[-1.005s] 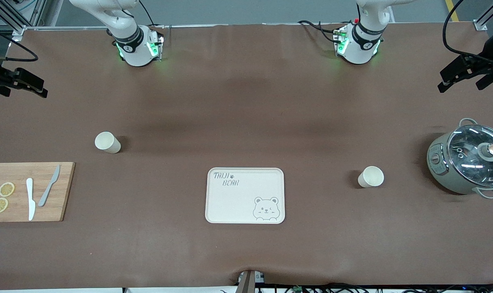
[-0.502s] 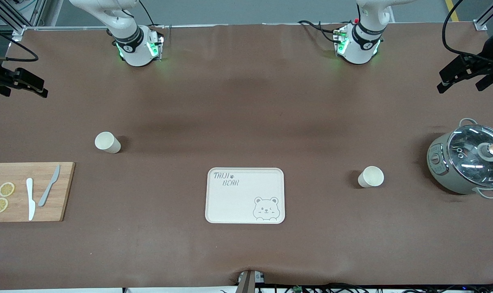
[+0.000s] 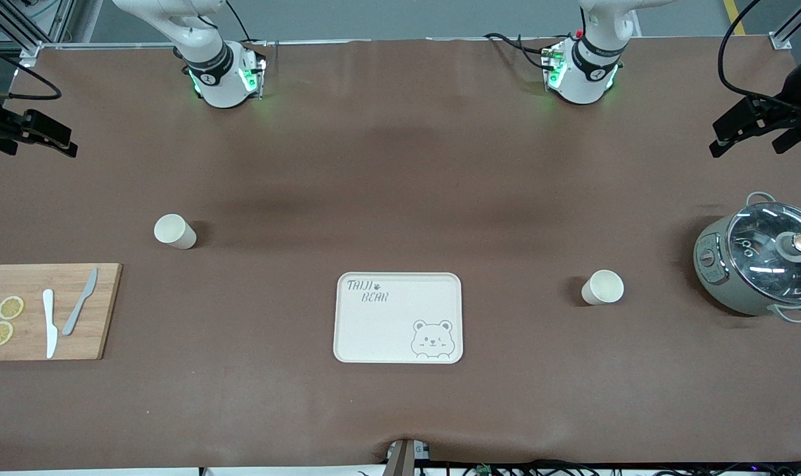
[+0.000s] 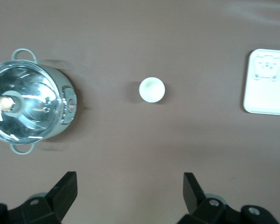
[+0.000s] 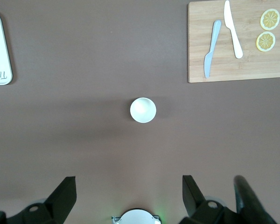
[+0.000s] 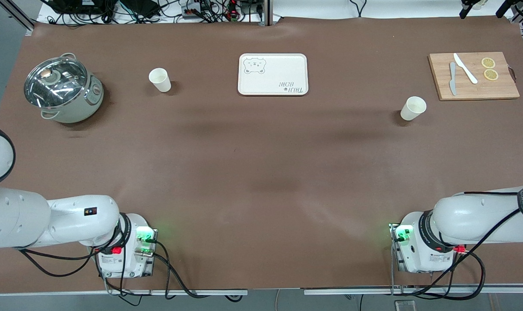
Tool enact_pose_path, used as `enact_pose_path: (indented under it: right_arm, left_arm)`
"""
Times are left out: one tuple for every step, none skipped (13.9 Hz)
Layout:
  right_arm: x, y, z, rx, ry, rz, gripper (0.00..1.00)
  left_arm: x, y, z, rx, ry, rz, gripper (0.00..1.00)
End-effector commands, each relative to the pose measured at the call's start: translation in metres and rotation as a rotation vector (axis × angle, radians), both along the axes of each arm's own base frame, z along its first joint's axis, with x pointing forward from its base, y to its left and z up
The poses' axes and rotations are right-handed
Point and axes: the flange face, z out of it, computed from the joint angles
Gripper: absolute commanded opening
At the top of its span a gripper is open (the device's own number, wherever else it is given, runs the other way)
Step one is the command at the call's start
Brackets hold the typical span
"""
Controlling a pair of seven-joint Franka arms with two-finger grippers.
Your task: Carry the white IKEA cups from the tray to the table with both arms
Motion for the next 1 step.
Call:
enact_pose_path:
  right_arm:
    - [-0.0059,-0.0095,0.0054,0.028,-0.005,-0.020,1.00]
  left_arm:
    - [0.0009,0.0020,0.0081,0.032,-0.002,0.006,1.00]
